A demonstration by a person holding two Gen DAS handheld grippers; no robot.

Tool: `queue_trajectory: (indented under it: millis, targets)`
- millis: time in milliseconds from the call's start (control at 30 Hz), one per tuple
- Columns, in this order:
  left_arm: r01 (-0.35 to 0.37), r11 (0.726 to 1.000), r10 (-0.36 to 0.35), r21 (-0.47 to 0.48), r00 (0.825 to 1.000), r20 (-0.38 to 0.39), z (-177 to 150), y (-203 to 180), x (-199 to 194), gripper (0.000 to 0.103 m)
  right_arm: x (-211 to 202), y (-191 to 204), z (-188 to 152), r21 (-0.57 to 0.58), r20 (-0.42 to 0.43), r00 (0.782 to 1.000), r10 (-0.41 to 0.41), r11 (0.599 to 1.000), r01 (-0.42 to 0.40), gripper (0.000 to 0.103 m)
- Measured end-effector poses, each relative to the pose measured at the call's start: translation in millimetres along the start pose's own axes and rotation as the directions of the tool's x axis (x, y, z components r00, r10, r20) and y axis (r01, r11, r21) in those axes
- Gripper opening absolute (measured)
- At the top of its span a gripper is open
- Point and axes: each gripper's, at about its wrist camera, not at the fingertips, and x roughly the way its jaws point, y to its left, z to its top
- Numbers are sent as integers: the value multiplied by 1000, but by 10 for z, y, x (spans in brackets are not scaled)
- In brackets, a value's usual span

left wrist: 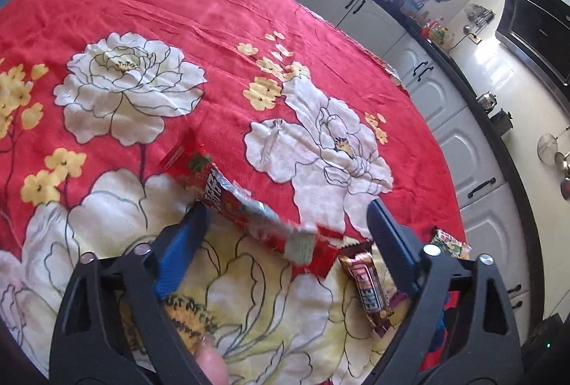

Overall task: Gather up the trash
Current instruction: 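Grasp the red snack wrapper with the left tool while the right tool grasps the blue glove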

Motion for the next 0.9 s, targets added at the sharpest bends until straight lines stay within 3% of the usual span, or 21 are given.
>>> queue_trajectory:
  millis: [200, 333, 433, 567, 900]
  targets:
    - [-28, 999, 28, 22, 1000, 6, 43, 29, 76, 48, 114, -15, 14, 30, -20, 1000, 20, 999, -20, 55]
    - [-32, 999, 31, 29, 999, 7, 56, 63, 116, 26, 168, 19, -24, 27, -39, 998, 54, 998, -53, 40]
    - [-26, 999, 25, 28, 1000, 6, 63, 93, 126, 20, 170, 77, -53, 7, -42, 996, 81, 997, -81, 27]
    - [-25, 999, 25, 45, 1000, 1, 61, 84, 123, 14, 118, 85, -108, 6, -36, 994, 100, 995, -100, 20]
    - [-12, 996, 12, 85, 1000, -2, 32, 10, 69, 7, -111, -26, -273, 19, -19, 992, 121, 993, -121, 12]
